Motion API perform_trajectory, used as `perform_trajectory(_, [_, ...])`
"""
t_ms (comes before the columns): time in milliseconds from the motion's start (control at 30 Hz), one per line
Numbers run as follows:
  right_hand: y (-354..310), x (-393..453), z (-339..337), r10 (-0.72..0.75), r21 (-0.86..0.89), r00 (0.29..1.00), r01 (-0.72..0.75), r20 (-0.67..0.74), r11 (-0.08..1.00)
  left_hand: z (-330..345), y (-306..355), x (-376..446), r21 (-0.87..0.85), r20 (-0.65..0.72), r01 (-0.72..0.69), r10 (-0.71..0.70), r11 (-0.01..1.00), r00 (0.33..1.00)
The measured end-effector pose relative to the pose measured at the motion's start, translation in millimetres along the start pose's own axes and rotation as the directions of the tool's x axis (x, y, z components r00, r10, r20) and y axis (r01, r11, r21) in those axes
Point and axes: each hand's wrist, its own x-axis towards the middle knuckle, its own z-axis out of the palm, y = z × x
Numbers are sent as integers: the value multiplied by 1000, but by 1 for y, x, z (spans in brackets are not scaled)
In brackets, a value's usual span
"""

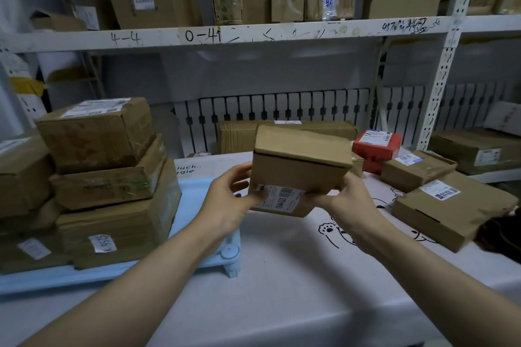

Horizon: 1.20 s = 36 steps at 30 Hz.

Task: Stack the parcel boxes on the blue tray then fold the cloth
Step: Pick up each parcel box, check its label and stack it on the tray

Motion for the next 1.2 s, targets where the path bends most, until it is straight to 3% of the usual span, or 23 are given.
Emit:
perform_trajectory(167, [-7, -2, 3, -54, -30, 999, 53, -6, 998, -1, 1, 0, -15, -18, 29, -29, 999, 999])
perform_trajectory(267, [-10, -1, 4, -81, -72, 997, 79, -19, 994, 1, 7, -1, -7, -106, 36, -36, 999, 994])
perform_trajectory(400, [-7, 4, 7, -114, -242, 987, 85, -109, 967, 1, 12, -5, 76, -208, -77, 91, 994, 974])
perform_trajectory(500, [-8, 3, 10, -189, -388, 978, 139, -93, 911, 2, 16, -9, 221, -217, -163, 211, 962, 953])
perform_trajectory(600, [-8, 1, 11, -229, -518, 972, 172, -48, 838, 3, 21, -13, 462, -147, -305, 411, 833, 900])
perform_trajectory(700, [-4, -1, 13, -241, -619, 970, 198, 14, 760, 6, 22, -13, 697, 34, -425, 565, 577, 824])
perform_trajectory(767, [-1, -2, 15, -268, -664, 962, 231, 48, 711, 9, 20, -12, 779, 170, -474, 590, 410, 790])
perform_trajectory(833, [0, -2, 16, -302, -673, 951, 268, 69, 689, 11, 18, -11, 805, 243, -494, 576, 328, 780])
perform_trajectory(900, [0, -3, 14, -328, -679, 941, 299, 90, 671, 10, 18, -10, 798, 245, -491, 557, 349, 794])
perform_trajectory(1000, [1, -2, 8, -324, -673, 940, 310, 109, 672, 3, 16, -9, 753, 203, -444, 471, 485, 859])
perform_trajectory(1100, [6, -1, -5, -274, -714, 958, 247, 79, 655, -3, 11, -9, 696, 154, -382, 393, 608, 907])
perform_trajectory(1200, [12, 0, -14, -203, -735, 978, 176, 53, 655, -6, 9, -7, 663, 116, -348, 369, 663, 922])
